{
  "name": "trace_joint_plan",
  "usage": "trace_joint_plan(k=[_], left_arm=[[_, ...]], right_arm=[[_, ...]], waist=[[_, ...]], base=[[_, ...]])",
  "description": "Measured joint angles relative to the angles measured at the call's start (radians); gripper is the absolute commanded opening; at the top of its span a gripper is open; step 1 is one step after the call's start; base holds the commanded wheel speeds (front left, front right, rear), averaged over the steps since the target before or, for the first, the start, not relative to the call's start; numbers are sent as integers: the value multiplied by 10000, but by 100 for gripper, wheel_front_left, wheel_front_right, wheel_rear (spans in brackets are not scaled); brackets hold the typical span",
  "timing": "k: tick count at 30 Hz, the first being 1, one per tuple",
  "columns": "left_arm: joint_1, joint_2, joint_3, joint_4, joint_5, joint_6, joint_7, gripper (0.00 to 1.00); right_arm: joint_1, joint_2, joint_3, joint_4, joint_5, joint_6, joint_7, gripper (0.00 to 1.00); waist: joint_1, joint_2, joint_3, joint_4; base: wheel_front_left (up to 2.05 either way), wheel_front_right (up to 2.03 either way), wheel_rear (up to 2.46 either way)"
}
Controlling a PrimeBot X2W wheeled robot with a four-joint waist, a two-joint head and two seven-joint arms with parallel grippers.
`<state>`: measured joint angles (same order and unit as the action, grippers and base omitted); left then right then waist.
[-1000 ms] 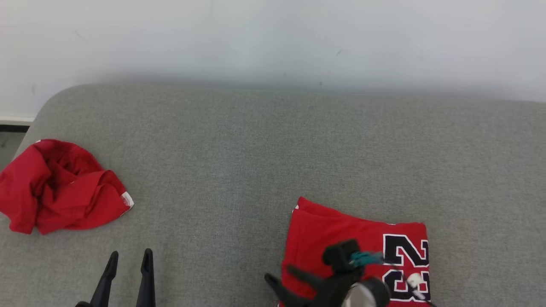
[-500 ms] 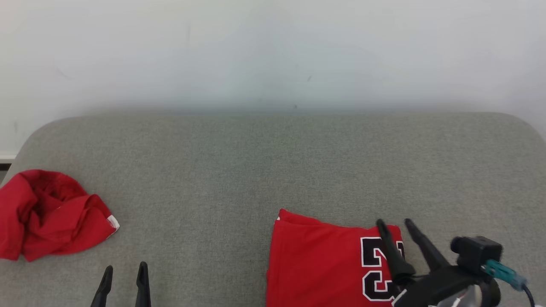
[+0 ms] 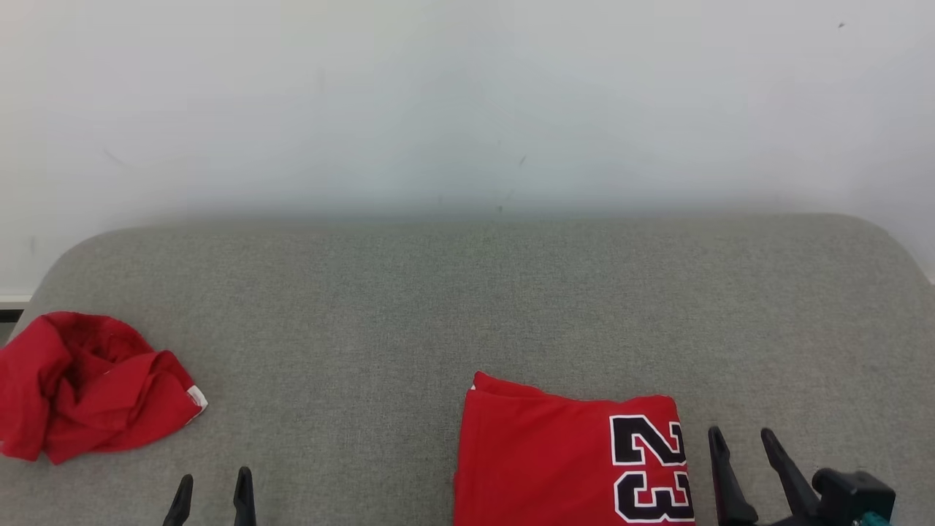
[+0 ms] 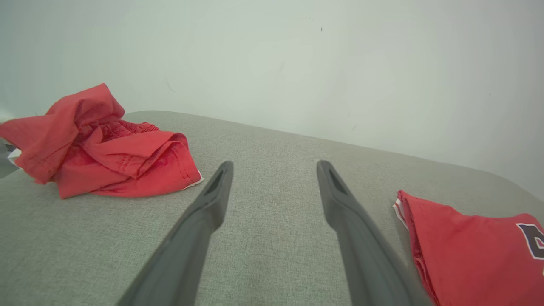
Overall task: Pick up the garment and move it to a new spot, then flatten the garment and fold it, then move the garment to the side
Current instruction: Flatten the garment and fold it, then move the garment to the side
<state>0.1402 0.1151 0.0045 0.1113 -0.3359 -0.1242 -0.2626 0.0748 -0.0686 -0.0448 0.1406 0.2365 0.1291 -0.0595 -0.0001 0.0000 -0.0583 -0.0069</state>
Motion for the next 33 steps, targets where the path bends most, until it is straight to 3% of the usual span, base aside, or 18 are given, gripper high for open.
trace_joint_plan(k=[13, 26, 30, 33], left_arm=[[-12, 109, 123, 389, 270, -67, 0, 100], [-176, 209, -8, 562, 196, -67, 0, 100], [-198, 238, 2, 571, 159, -67, 0, 100], [-195, 240, 6, 568, 75, -67, 0, 100]], right_arm=[[-157, -13, 151, 984, -111, 0, -196, 100], [-358, -6, 150, 989, -180, 2, 17, 100], [-430, 13, -144, 711, -500, 0, 736, 100], [-554, 50, -270, 554, -602, 2, 2186, 100]], waist=[[0, 0, -70, -51], [0, 0, 115, 5], [0, 0, 210, 39], [1, 0, 283, 50]], base=[[0, 0, 0], [0, 0, 0], [0, 0, 0], [0, 0, 0]])
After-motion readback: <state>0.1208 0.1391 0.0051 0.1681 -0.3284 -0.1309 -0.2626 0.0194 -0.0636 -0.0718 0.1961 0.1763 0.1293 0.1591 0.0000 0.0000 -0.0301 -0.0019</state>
